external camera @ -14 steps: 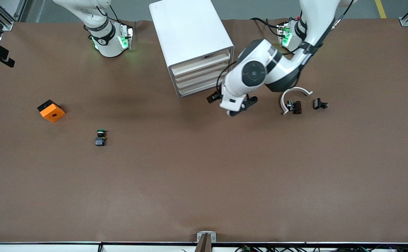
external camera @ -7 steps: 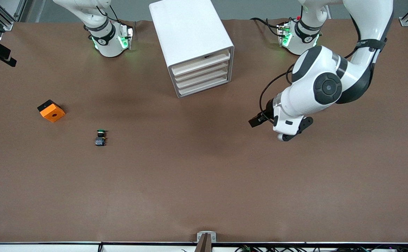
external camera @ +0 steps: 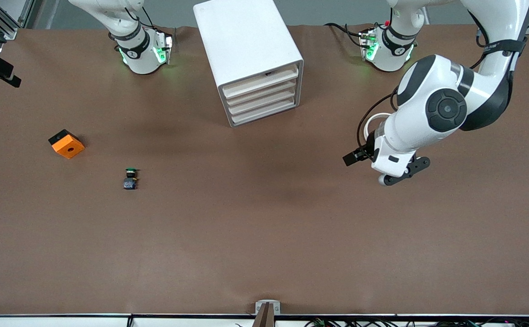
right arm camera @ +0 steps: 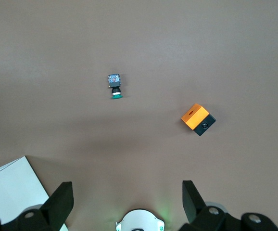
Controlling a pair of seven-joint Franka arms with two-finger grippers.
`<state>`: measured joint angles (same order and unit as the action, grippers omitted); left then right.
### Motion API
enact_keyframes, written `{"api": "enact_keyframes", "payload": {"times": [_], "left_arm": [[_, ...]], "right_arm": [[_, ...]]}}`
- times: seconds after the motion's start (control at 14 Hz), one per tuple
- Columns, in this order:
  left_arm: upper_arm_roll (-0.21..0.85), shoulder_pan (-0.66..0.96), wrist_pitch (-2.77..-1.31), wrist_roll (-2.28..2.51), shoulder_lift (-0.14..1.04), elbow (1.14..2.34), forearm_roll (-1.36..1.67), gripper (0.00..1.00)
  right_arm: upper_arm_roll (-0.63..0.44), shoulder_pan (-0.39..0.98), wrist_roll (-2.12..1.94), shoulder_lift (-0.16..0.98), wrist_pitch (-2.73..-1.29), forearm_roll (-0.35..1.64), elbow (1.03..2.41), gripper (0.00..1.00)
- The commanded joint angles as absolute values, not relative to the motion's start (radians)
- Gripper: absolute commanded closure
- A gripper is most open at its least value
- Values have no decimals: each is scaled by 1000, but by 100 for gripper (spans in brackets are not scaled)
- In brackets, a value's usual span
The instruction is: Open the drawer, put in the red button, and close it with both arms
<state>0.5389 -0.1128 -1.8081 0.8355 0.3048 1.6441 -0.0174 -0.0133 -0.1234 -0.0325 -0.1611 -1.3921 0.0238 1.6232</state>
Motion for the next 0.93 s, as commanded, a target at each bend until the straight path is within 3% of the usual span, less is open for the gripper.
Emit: {"api": "enact_keyframes", "payload": {"times": [0.0,0.14,0.5,0.86], "left_arm": [[348,10,-1747,683,220,1651,-12,0],[179,104,-1711,556,167,1655,41,0],[29,63,-1568,202,4,1709,106,0],[-51,-18,-1630,-55,-198,1903,106,0]], "right_arm": [[-15,-124,-20,-187,-1410,32,1655,0],[-15,-124,-20,-189,-1408,32,1654,0],[-15,-124,-28,-189,-1410,32,1655,0],[-15,-124,-32,-190,-1405,31,1655,0]]}}
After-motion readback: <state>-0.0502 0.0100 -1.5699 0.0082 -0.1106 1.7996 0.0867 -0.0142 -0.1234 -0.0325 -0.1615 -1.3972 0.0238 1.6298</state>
